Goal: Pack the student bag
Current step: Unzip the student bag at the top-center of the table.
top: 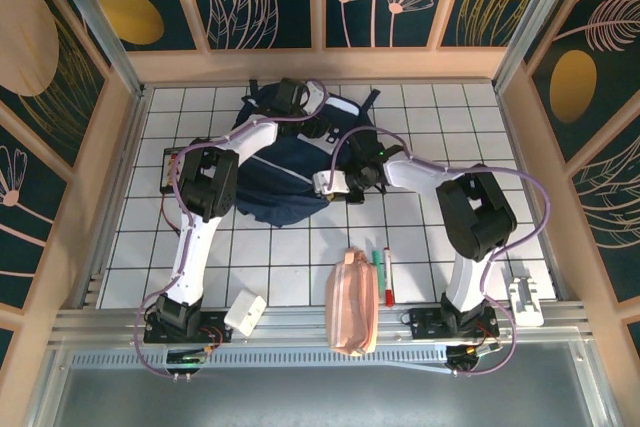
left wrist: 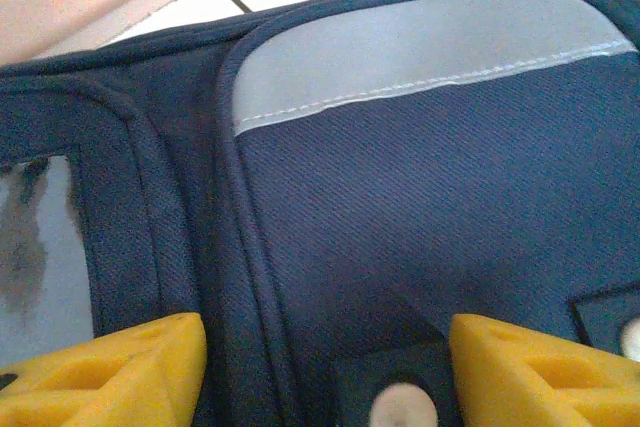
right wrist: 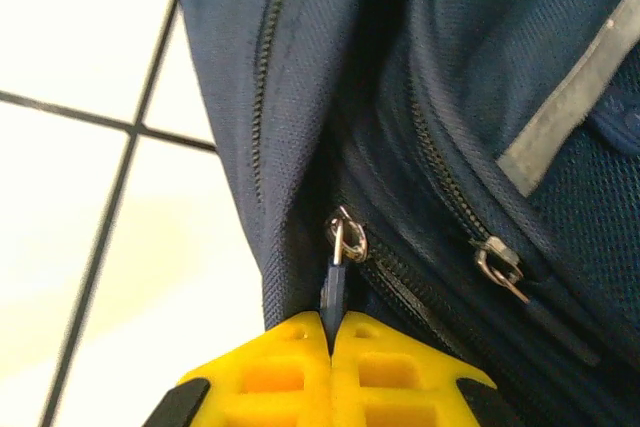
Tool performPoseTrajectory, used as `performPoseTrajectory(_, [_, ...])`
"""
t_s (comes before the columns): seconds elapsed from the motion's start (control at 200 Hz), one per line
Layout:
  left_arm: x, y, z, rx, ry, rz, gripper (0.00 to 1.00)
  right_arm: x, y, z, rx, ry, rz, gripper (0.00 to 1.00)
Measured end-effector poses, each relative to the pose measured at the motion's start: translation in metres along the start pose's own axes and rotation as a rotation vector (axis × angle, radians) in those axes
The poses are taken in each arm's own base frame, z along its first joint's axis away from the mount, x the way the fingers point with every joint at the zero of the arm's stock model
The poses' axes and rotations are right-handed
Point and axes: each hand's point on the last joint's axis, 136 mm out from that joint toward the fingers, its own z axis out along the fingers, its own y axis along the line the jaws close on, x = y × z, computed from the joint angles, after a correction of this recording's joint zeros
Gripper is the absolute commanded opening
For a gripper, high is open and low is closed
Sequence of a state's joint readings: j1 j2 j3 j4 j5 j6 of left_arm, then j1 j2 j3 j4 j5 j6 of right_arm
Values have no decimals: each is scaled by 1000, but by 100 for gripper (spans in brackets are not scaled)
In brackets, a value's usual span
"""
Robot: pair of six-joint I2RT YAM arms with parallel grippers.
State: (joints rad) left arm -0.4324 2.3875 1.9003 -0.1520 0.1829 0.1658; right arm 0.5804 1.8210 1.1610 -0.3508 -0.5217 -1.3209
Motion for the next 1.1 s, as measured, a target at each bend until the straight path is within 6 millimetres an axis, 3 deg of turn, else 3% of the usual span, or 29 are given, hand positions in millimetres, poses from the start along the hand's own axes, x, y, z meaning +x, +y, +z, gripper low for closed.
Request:
performPoseTrajectory(0.125, [-1,0,0,-1,-3,-14,65,-13,-2,-6,34,-57,36,0])
performPoseTrajectory(0.19, [-3,0,-1,1,-4,-17,65,-20,-3,-8,44,-95,70,19])
performPoseTrajectory(0.24, [-5,-1,-2,6,-5,-21,66,-25,0,-11,37,-133,104,27])
performPoseTrajectory(0.33, [-11,-2,-5,19,-8,-37,66,-34,4,-18,18,-188,125,32])
performPoseTrajectory(0.43, [-20,0,-19,13,-10,-83,64,-28,-3,-36,20,-203,152,35])
performPoseTrajectory(0.535, [-43,3,-59,-19,-19,-185,61,-6,-24,-62,97,-154,154,35])
performPoseTrajectory(0.585, [-61,0,-90,-19,-52,-271,62,2,-34,-69,136,-116,131,36])
performPoseTrajectory(0.661, [-71,-11,-142,5,-102,-381,62,3,-45,-70,172,-70,73,39])
performPoseTrajectory(0.756, [-45,-39,-206,58,-123,-525,60,-6,-56,-54,184,-41,-29,42])
performPoseTrajectory(0.831, [-6,-56,-230,75,-86,-618,59,-13,-60,-35,177,-18,-116,43])
performPoseTrajectory(0.981, [83,-74,-233,49,98,-768,59,-22,-52,-2,163,15,-244,43])
performPoseTrajectory(1.101, [122,-81,-238,29,183,-831,58,-20,-53,11,187,47,-305,43])
